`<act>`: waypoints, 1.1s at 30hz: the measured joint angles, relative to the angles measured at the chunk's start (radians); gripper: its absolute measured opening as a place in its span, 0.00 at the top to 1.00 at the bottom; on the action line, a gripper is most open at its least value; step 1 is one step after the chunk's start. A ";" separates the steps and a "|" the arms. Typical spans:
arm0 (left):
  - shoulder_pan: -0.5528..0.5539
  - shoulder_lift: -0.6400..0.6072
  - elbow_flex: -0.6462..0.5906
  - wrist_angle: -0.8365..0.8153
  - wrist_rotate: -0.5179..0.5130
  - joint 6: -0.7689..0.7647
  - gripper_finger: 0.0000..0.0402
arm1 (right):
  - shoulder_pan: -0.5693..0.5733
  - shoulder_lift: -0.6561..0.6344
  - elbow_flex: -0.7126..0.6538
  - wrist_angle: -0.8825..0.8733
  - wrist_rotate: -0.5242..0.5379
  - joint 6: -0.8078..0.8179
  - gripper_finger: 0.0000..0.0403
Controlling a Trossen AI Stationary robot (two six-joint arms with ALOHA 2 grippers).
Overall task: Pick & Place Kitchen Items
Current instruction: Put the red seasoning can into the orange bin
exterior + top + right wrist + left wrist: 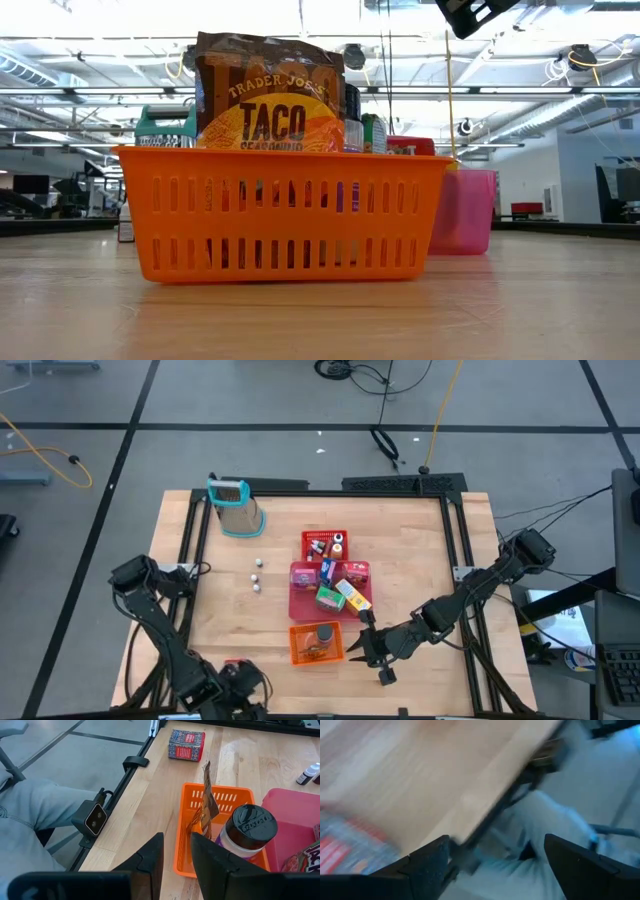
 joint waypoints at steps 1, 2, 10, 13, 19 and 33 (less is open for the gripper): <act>0.001 0.000 0.000 -0.035 0.015 -0.038 0.18 | 0.000 0.000 0.000 0.000 0.000 0.000 0.78; 0.001 0.000 0.000 -0.071 0.027 -0.096 0.17 | 0.000 0.000 0.000 0.000 0.000 0.000 0.78; 0.009 0.000 0.000 -0.263 0.072 -0.572 0.13 | 0.000 0.000 0.000 0.000 0.000 0.000 0.78; 0.008 0.000 0.000 -0.322 0.144 -0.717 0.12 | 0.000 0.000 0.000 0.000 0.000 0.000 0.78; 0.020 0.000 -0.002 -0.363 0.226 -0.818 0.11 | 0.000 0.000 0.000 0.000 0.000 0.000 0.78; 0.053 0.002 -0.109 -0.329 0.318 -0.889 0.01 | 0.000 0.000 0.000 0.000 0.000 0.000 0.78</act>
